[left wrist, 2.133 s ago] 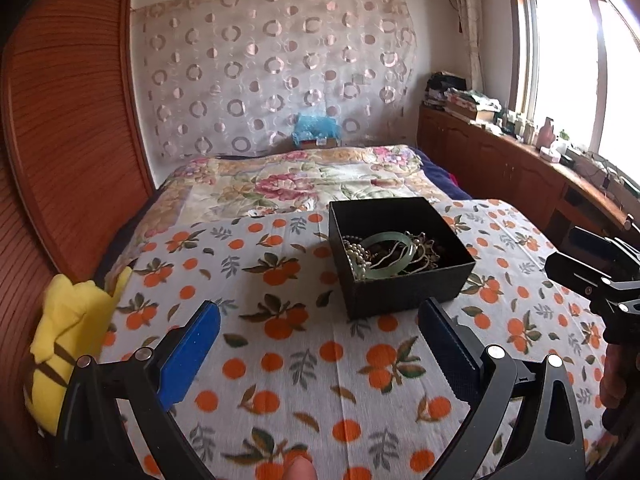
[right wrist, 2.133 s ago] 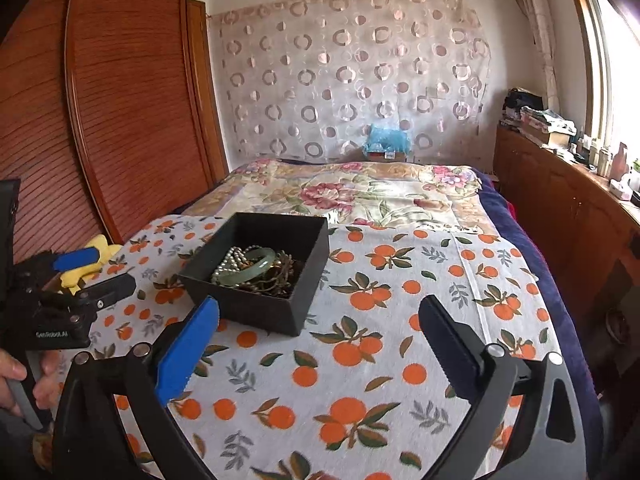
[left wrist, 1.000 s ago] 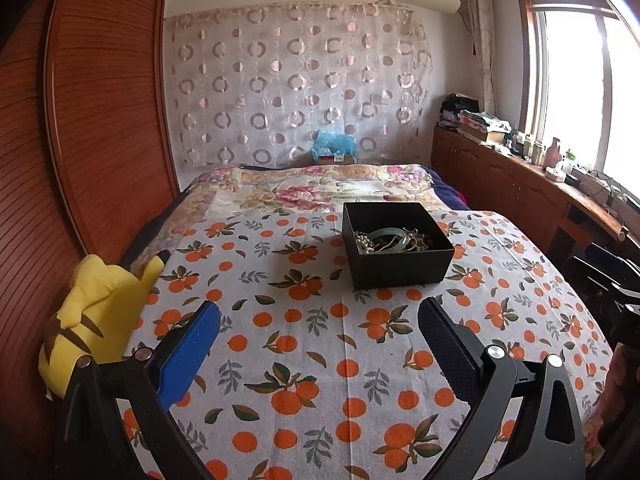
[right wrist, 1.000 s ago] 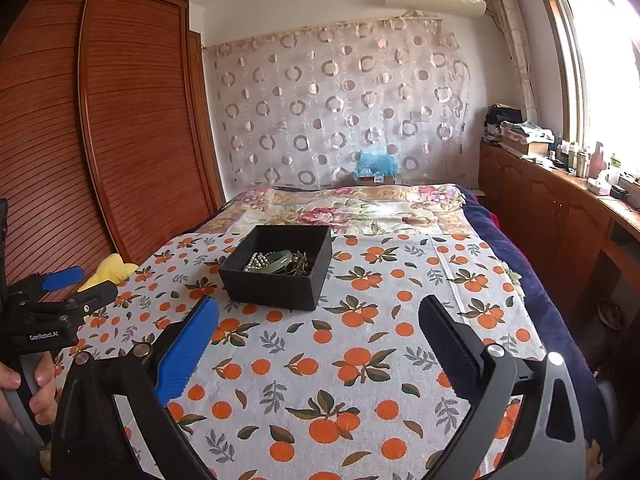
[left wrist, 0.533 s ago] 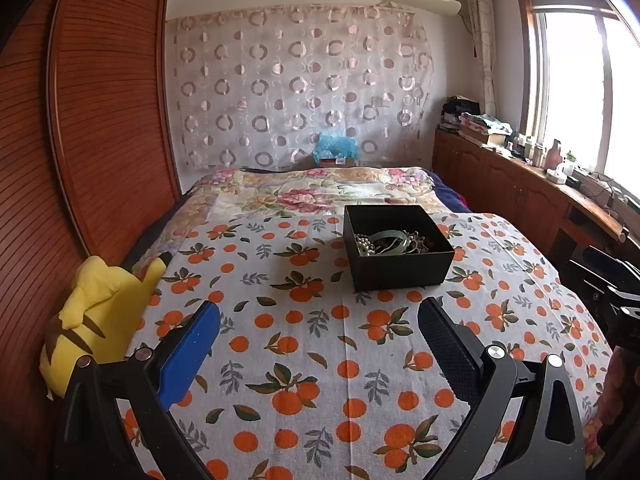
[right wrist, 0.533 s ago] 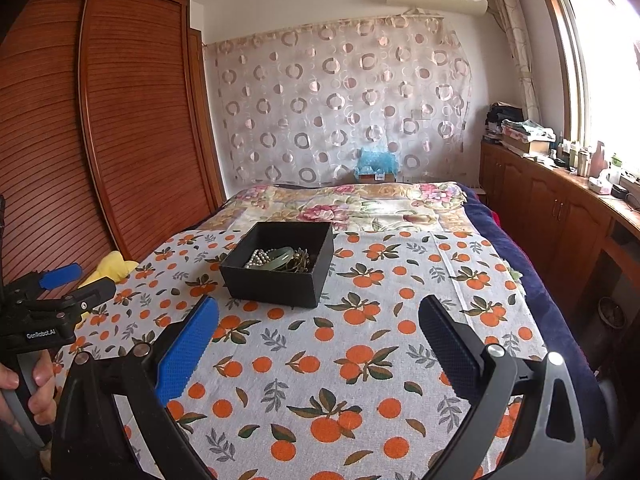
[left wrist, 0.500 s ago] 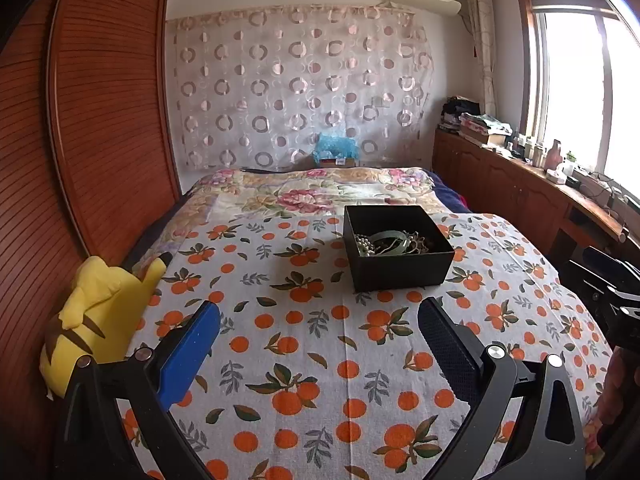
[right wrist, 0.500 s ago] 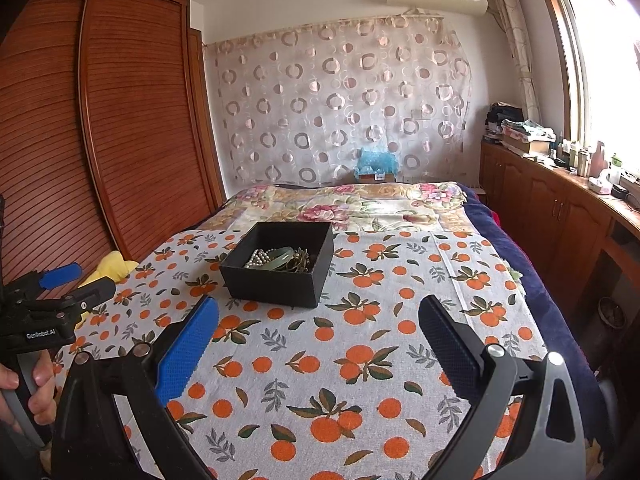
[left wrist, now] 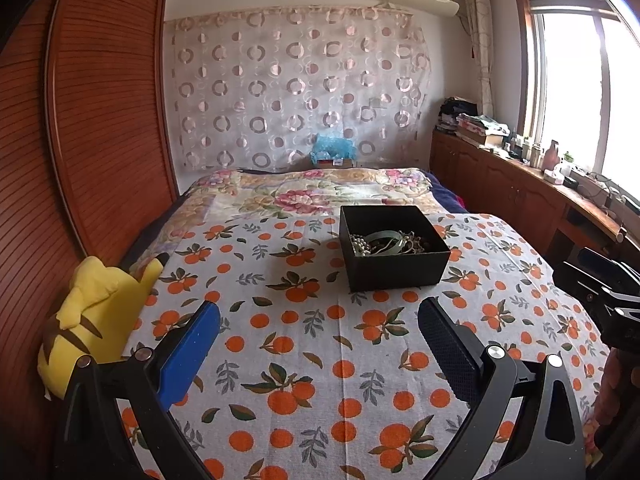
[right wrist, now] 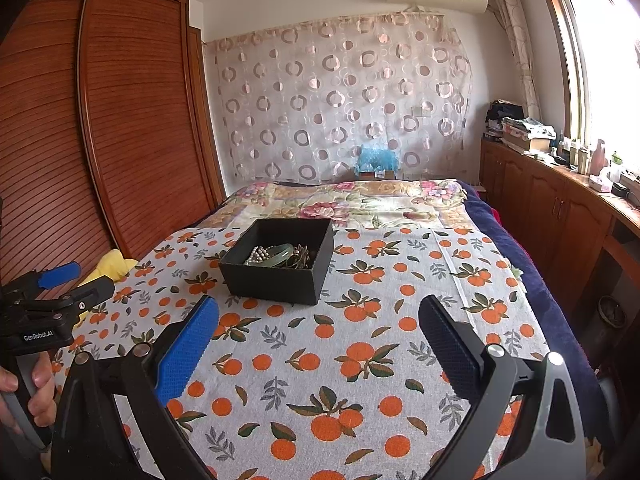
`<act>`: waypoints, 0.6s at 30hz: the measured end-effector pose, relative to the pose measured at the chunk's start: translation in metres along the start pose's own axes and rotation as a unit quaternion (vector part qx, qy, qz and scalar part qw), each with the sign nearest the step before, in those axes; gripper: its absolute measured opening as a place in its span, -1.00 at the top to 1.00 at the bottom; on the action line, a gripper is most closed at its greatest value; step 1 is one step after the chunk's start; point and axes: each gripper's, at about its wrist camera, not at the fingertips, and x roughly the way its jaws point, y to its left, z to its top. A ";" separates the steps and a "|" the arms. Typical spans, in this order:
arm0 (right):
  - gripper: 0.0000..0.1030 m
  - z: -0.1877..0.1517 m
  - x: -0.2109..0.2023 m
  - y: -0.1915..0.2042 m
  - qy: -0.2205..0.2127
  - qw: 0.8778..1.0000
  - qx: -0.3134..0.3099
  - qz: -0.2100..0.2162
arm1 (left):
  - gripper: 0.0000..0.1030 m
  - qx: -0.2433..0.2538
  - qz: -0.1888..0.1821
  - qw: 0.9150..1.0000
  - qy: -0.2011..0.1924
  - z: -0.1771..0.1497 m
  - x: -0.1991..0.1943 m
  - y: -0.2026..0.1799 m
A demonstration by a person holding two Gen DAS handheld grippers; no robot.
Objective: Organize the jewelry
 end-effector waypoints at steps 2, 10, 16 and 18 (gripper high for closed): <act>-0.95 0.000 0.000 0.000 0.001 1.000 0.001 0.000 | -0.86 0.001 0.001 1.000 0.000 0.000 0.000 0.000; -0.95 0.000 0.000 0.000 0.000 1.000 0.000 0.000 | -0.86 0.001 -0.001 1.000 -0.005 0.001 -0.004 -0.007; -0.95 0.001 0.000 -0.001 0.001 1.000 0.000 0.000 | -0.86 0.003 0.001 1.000 -0.008 0.001 -0.005 -0.008; -0.95 0.001 0.000 0.000 0.000 1.000 0.000 0.000 | -0.86 0.004 0.001 1.000 -0.009 0.002 -0.007 -0.009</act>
